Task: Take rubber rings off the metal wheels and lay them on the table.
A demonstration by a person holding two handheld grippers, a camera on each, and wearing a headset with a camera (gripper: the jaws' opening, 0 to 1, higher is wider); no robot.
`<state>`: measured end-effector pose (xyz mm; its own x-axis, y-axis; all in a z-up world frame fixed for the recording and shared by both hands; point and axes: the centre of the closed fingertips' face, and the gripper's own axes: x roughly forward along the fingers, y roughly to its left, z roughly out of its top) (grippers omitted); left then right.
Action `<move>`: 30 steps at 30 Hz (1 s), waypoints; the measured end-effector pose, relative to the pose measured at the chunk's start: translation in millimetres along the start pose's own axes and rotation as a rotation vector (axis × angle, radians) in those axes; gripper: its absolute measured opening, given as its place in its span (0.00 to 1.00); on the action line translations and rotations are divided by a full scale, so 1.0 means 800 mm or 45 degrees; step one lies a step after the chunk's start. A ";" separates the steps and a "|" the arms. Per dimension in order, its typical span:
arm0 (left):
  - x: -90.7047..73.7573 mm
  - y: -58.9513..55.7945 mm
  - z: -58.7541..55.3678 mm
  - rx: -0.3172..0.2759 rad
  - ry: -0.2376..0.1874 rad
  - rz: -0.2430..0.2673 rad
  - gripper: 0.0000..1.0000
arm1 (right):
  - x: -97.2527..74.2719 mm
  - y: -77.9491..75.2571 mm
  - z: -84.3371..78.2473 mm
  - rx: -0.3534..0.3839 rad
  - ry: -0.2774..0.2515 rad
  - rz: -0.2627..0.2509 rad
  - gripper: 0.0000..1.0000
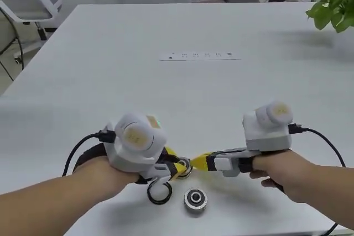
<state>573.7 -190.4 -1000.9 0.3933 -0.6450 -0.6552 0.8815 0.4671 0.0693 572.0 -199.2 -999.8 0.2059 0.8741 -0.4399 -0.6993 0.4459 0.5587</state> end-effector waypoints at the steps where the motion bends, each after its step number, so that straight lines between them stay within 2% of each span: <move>1: 0.000 0.000 0.000 0.003 0.001 0.001 0.12 | 0.000 0.000 0.000 -0.003 0.001 0.002 0.00; 16: 0.000 -0.001 0.000 0.017 -0.001 -0.006 0.12 | 0.003 0.011 0.000 -0.004 0.003 0.052 0.00; 17: 0.000 -0.002 0.001 0.018 -0.002 -0.006 0.12 | 0.005 0.018 0.003 0.006 -0.012 0.092 0.00; 18: 0.000 -0.002 0.001 0.026 -0.004 -0.007 0.12 | 0.006 0.037 -0.002 0.020 0.019 0.178 0.00; 19: 0.000 -0.001 0.000 0.015 -0.003 -0.006 0.12 | 0.005 0.024 0.001 -0.048 0.007 0.094 0.00; 21: -0.001 -0.001 0.001 0.016 -0.007 -0.007 0.12 | 0.006 0.021 0.002 -0.029 -0.005 0.087 0.00; 25: -0.001 -0.001 0.001 0.013 -0.009 -0.005 0.12 | 0.005 0.021 0.002 -0.026 -0.007 0.097 0.00; 30: -0.002 -0.001 0.000 0.011 -0.015 -0.007 0.12 | 0.001 0.024 0.002 0.011 -0.018 0.138 0.00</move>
<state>572.7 -190.0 -999.7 0.3912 -0.6548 -0.6467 0.8860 0.4581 0.0720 559.8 -189.8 -988.1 0.1387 0.9199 -0.3667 -0.7121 0.3500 0.6086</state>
